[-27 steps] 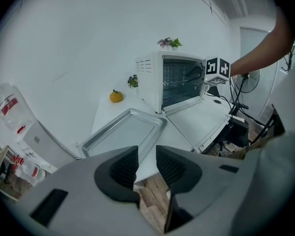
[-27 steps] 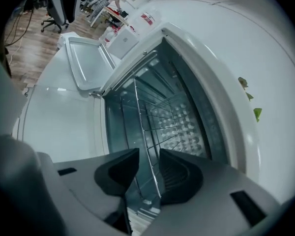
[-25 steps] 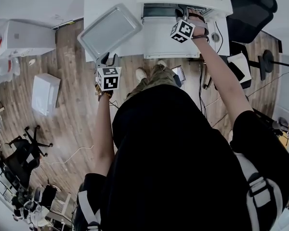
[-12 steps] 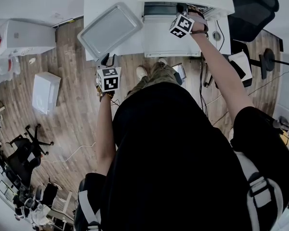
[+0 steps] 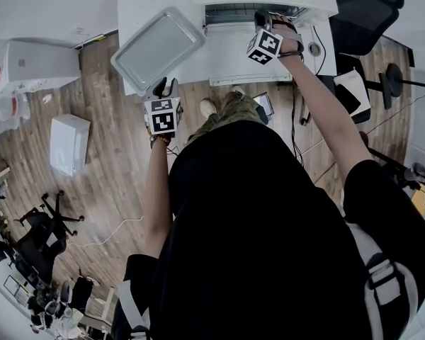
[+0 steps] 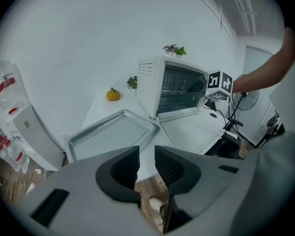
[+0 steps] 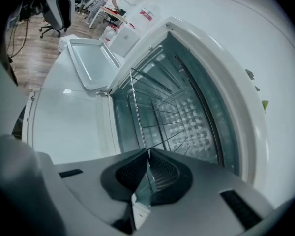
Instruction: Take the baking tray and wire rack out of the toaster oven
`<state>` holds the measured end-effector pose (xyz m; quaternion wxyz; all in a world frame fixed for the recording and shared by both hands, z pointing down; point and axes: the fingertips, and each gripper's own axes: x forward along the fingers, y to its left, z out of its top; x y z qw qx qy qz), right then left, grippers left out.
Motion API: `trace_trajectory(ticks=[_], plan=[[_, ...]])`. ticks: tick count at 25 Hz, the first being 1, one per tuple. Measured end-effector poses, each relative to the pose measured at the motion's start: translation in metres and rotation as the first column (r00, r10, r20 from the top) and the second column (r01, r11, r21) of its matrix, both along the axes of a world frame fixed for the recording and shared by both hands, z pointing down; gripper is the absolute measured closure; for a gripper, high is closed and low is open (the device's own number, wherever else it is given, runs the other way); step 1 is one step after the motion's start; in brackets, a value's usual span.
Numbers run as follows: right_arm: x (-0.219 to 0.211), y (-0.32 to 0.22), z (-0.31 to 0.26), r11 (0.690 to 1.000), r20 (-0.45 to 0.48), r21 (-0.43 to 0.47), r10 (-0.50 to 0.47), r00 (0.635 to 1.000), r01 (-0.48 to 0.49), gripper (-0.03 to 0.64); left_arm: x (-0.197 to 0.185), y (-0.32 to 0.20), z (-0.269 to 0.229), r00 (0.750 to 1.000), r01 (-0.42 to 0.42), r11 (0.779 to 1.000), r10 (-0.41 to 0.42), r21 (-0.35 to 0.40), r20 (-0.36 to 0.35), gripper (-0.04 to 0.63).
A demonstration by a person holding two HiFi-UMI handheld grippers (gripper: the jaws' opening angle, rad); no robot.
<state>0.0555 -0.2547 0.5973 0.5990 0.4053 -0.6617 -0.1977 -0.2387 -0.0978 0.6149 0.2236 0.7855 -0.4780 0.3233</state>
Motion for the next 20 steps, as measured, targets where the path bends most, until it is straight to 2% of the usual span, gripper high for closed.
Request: trace_trajectory(ticks=[4,6,7,9,11,13,15,16,19,20], plan=[[-0.002,0.015,0.0,1.0,0.02,-0.014,0.003,1.0,-0.003,0.577,0.033,-0.016,-0.012,0.989,-0.025,1.0,0.023,-0.014,-0.147,0.485],[-0.003,0.019,0.0,1.0,0.03,-0.018,0.008,1.0,-0.008,0.577,0.054,-0.026,-0.02,0.966,-0.032,0.999,0.022,-0.037,-0.257,0.482],[-0.003,0.021,0.0,1.0,0.033,-0.02,0.009,0.999,-0.009,0.577,0.066,-0.03,-0.024,0.947,-0.038,0.998,0.019,-0.055,-0.321,0.476],[-0.003,0.025,-0.001,1.0,0.035,-0.018,0.01,0.999,-0.01,0.577,0.092,-0.039,-0.03,0.889,-0.066,0.993,0.012,-0.103,-0.458,0.454],[-0.004,0.029,-0.001,1.0,0.037,-0.012,0.011,0.999,-0.011,0.577,0.12,-0.049,-0.032,0.809,-0.106,0.98,-0.012,-0.166,-0.587,0.428],[-0.004,0.032,-0.001,1.0,0.041,-0.008,0.005,0.999,-0.005,0.577,0.144,-0.058,-0.033,0.729,-0.126,0.966,-0.065,-0.227,-0.681,0.406],[-0.003,0.034,-0.001,1.0,0.043,0.003,-0.009,0.999,0.009,0.576,0.164,-0.069,-0.031,0.675,-0.111,0.956,-0.128,-0.271,-0.727,0.402],[-0.002,0.035,-0.002,1.0,0.043,0.009,-0.016,0.999,0.015,0.575,0.172,-0.074,-0.03,0.662,-0.096,0.953,-0.153,-0.286,-0.734,0.402],[0.001,0.037,-0.003,0.999,0.046,0.026,-0.028,0.999,0.027,0.575,0.191,-0.087,-0.026,0.664,-0.06,0.952,-0.186,-0.3,-0.724,0.397],[0.001,0.037,-0.002,0.999,0.05,0.027,-0.029,0.998,0.028,0.575,0.195,-0.091,-0.026,0.657,-0.046,0.951,-0.201,-0.305,-0.727,0.397]])
